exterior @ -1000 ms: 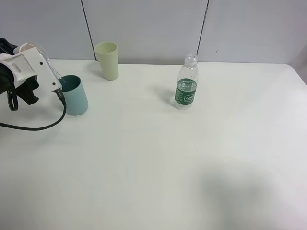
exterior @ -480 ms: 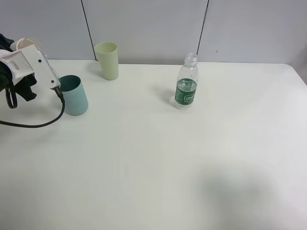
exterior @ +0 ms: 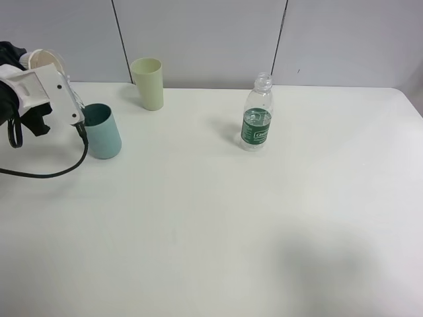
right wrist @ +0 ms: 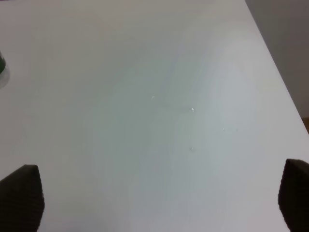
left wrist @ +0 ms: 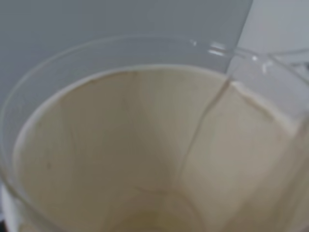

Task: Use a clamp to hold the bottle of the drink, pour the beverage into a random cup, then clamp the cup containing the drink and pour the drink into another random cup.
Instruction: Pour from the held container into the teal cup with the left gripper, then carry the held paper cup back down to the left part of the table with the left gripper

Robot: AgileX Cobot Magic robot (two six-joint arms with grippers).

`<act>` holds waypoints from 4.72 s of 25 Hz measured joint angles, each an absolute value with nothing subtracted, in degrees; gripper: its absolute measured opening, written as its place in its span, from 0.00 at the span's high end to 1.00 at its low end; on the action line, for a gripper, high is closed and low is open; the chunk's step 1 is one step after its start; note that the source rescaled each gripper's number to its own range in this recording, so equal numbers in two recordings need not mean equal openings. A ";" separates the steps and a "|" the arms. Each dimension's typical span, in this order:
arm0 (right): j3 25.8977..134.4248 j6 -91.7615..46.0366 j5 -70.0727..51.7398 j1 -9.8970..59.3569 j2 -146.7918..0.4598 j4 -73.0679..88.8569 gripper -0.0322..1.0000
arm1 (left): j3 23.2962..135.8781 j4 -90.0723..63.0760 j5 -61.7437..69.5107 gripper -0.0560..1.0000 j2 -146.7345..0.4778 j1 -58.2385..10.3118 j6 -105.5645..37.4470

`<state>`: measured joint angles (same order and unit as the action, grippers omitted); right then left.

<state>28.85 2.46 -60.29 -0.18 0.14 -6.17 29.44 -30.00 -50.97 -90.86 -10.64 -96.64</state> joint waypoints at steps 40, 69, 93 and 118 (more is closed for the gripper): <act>28.85 2.46 -60.29 -0.18 0.14 -6.17 0.00 | 29.50 -24.12 -57.48 0.95 -92.24 -11.00 -109.71; 28.85 2.46 -60.29 -0.18 0.14 -6.17 0.00 | 28.00 -24.35 -45.02 0.95 -83.54 -12.12 -58.49; 28.85 2.46 -60.29 -0.18 0.14 -6.17 0.00 | 23.80 -1.13 -15.87 0.95 -63.77 -20.42 -26.97; 28.85 2.46 -60.29 -0.18 0.14 -6.17 0.00 | 10.38 -0.66 -54.61 0.95 -71.49 -36.03 -21.08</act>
